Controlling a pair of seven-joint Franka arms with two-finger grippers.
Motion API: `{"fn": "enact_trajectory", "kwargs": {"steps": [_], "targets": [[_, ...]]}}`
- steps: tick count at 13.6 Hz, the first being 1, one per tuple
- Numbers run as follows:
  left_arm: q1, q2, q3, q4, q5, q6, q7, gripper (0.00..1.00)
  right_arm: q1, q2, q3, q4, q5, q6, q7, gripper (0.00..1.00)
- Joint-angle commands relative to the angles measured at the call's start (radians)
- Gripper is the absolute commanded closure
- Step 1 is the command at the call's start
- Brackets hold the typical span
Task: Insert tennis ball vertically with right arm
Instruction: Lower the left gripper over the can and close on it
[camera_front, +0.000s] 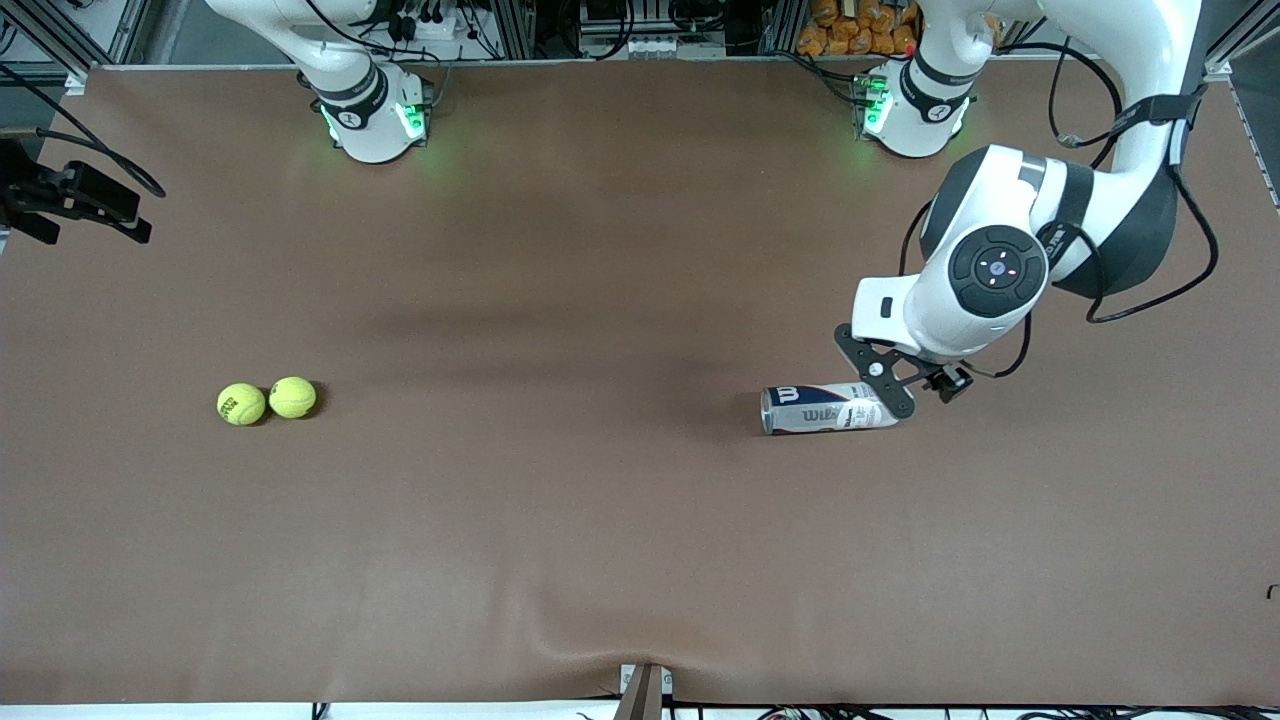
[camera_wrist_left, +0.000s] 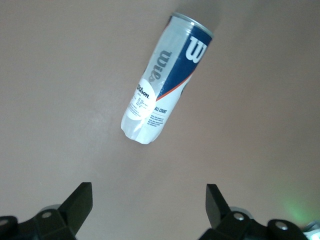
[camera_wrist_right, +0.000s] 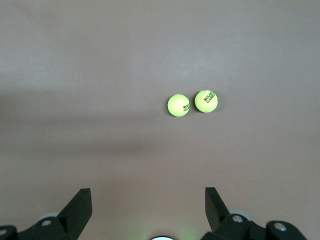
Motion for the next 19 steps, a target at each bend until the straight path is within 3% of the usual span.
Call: {"fn": "enact_trajectory", "kwargs": {"steps": [1,4,10,19], "targets": [[0.006,-0.013,-0.002,-0.054,0.055,0.041,0.128,0.0,0.003,-0.012,-0.004,-0.009,0.012,-0.005,0.005,0.0],[-0.011,-0.002,0.0,-0.114,0.111,0.09,0.165,0.0,0.001,-0.012,-0.004,-0.011,0.012,-0.005,0.005,0.0],[-0.054,0.11,-0.005,-0.113,0.295,0.153,0.182,0.0,0.001,-0.012,-0.003,-0.009,0.012,-0.005,0.005,0.0],[-0.063,0.237,-0.005,-0.108,0.348,0.235,0.202,0.0,0.003,-0.012,-0.003,-0.006,0.014,0.0,0.005,0.0]]}}
